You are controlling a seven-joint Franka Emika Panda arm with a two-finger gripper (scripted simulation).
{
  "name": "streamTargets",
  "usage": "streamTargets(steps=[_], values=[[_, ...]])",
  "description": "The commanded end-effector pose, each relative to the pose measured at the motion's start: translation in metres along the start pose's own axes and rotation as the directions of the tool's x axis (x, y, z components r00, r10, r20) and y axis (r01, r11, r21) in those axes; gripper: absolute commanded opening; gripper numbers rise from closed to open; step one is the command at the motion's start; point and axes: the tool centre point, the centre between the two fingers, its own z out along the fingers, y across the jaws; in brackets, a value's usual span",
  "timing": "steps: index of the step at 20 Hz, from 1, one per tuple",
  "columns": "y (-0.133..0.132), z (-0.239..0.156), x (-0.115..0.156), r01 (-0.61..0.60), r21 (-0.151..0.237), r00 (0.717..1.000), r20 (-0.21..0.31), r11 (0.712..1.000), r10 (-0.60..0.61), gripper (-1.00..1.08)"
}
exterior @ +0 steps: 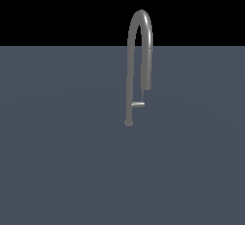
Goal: Turn on the faucet by rotating a designated handle.
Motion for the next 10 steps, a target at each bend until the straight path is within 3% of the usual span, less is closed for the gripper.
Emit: streamTargets(steps=[1,10], values=[[0.0,0.0,0.0,0.0,0.0,1.0,0.0,1.0,0.0,-1.0],[-0.0011,-0.0068,0.0047,-0.01,-0.038,1.0,-0.025,0.999,0.009,-1.0]])
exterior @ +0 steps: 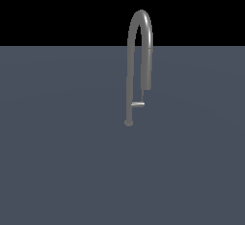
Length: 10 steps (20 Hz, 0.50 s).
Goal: Turn on the faucet by rotating a designated handle.
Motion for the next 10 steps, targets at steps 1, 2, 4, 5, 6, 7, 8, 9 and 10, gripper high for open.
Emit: streamTargets(steps=[1,2,4,5,6,7,8,9,10], values=[[-0.002,-0.002,0.001,-0.003,-0.006,1.0,-0.008,1.0,0.003,-1.0],[-0.003,-0.002,0.001,-0.004,-0.004,1.0,-0.01,1.0,0.004,-1.0],[-0.007,-0.002,0.002,-0.007,0.004,1.0,-0.014,1.0,0.007,-1.0],[-0.009,-0.002,0.001,-0.008,0.011,1.0,-0.016,1.0,0.008,-1.0],[-0.011,-0.002,0.001,-0.009,0.019,1.0,-0.018,1.0,0.01,-1.0],[-0.012,-0.002,0.001,-0.01,0.027,1.0,-0.02,1.0,0.011,-1.0],[-0.014,-0.003,0.001,-0.011,0.033,1.0,-0.023,0.999,0.012,-1.0],[-0.014,-0.004,0.001,-0.013,0.039,1.0,-0.025,0.999,0.014,-1.0],[-0.015,-0.005,0.001,-0.014,0.044,0.999,-0.029,0.999,0.015,-1.0]])
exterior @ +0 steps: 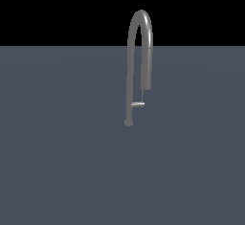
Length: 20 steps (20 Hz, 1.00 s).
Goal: Turn on the faucet by rotating a designated handle.
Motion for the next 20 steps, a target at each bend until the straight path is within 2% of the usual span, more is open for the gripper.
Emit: streamTargets(steps=[1,6,11,15,20], values=[[-0.001,-0.004,0.0,-0.004,0.014,1.0,-0.01,1.0,0.004,-1.0],[0.001,-0.022,0.0,-0.019,0.05,0.999,-0.049,0.999,0.021,-1.0],[0.006,-0.049,0.0,-0.039,0.119,0.993,-0.104,0.992,0.052,-1.0],[0.015,-0.077,-0.001,-0.058,0.204,0.984,-0.151,0.977,0.09,-1.0],[0.034,-0.113,-0.003,-0.083,0.34,0.969,-0.192,0.937,0.155,-1.0]])
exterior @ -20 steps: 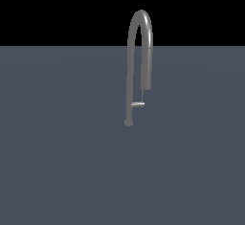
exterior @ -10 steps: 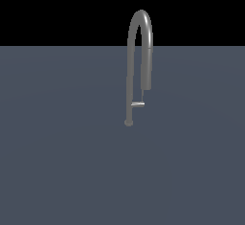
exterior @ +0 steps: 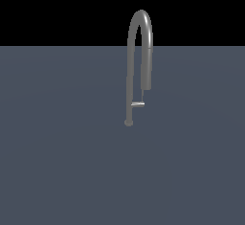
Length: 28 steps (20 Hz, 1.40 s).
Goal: Turn on the faucet by rotating a designated handle.
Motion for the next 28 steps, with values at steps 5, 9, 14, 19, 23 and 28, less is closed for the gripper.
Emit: streamTargets(steps=[5,9,14,19,23,28], values=[[0.021,-0.045,0.013,-0.073,0.187,0.996,-0.039,0.98,0.082,-1.0],[0.041,-0.064,0.024,-0.124,0.303,0.99,-0.027,0.945,0.139,-1.0],[0.072,-0.077,0.043,-0.199,0.435,0.978,0.026,0.878,0.208,-1.0],[0.105,-0.076,0.067,-0.288,0.542,0.956,0.117,0.789,0.268,-1.0],[0.132,-0.063,0.091,-0.371,0.602,0.928,0.214,0.707,0.304,-1.0],[0.162,-0.032,0.123,-0.487,0.635,0.873,0.357,0.6,0.331,-1.0]])
